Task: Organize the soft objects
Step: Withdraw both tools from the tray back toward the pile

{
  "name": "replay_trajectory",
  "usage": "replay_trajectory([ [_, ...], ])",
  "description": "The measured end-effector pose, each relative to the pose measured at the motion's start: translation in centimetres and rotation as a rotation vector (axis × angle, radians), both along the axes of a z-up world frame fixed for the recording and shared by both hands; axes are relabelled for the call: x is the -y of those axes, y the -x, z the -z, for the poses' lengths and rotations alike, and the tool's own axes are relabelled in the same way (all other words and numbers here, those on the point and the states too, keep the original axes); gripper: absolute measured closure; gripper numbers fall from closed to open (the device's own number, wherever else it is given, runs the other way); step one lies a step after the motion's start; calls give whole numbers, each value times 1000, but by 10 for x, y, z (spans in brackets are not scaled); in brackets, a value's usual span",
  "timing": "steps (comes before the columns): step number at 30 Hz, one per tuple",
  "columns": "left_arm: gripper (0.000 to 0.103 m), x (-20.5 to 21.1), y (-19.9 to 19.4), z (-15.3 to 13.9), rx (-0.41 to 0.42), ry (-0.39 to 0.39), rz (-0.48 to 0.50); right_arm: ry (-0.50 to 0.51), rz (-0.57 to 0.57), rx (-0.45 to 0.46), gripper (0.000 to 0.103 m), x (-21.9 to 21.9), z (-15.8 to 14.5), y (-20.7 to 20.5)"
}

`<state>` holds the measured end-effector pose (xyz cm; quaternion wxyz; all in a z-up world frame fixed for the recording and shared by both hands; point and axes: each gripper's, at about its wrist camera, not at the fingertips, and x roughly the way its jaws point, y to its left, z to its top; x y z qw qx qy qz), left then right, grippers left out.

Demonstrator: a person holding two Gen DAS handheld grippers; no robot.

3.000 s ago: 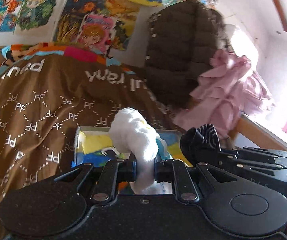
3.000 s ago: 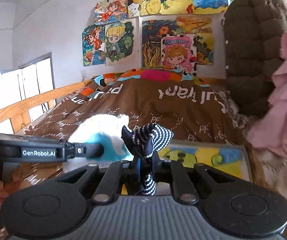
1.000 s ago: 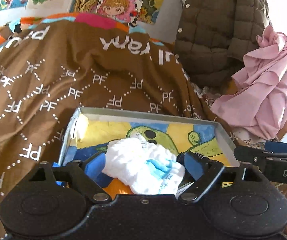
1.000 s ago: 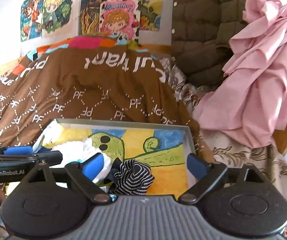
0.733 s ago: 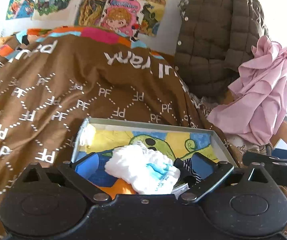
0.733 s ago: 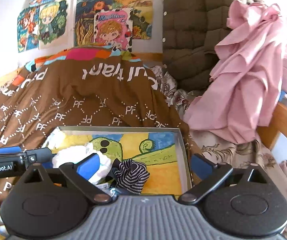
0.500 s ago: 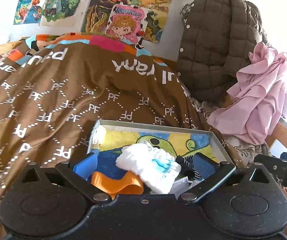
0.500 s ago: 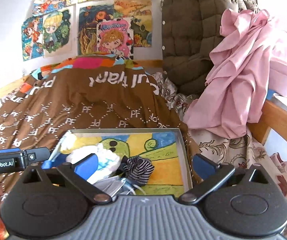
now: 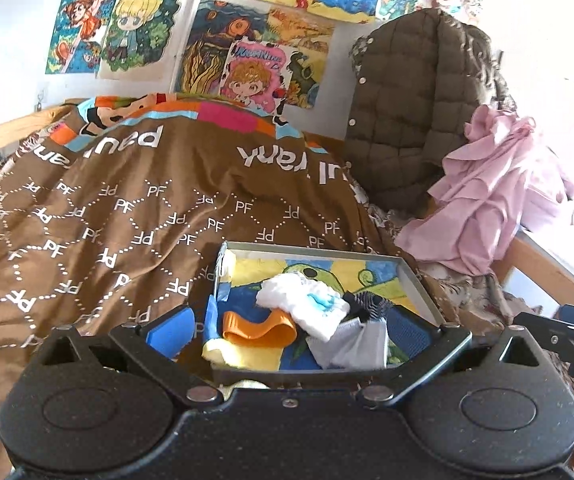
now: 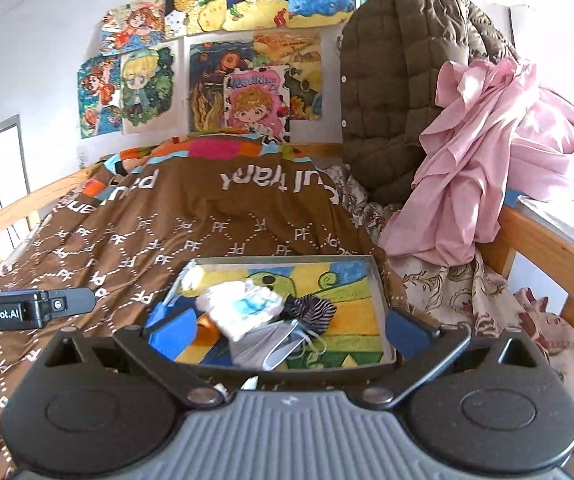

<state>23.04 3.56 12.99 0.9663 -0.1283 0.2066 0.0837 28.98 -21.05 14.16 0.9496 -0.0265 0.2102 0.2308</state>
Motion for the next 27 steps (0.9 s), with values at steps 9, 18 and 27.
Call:
replay_trajectory([
  [9, 1, 10, 64, -3, -9, -60, 1, -38, -2, 4, 0, 8, 2, 64],
  [18, 1, 23, 115, 4, -14, -209, -50, -43, 14, 50, 0, 11, 21, 118],
  [27, 1, 9, 145, 20, -34, -186, -92, -63, 18, 87, 0, 7, 39, 159],
])
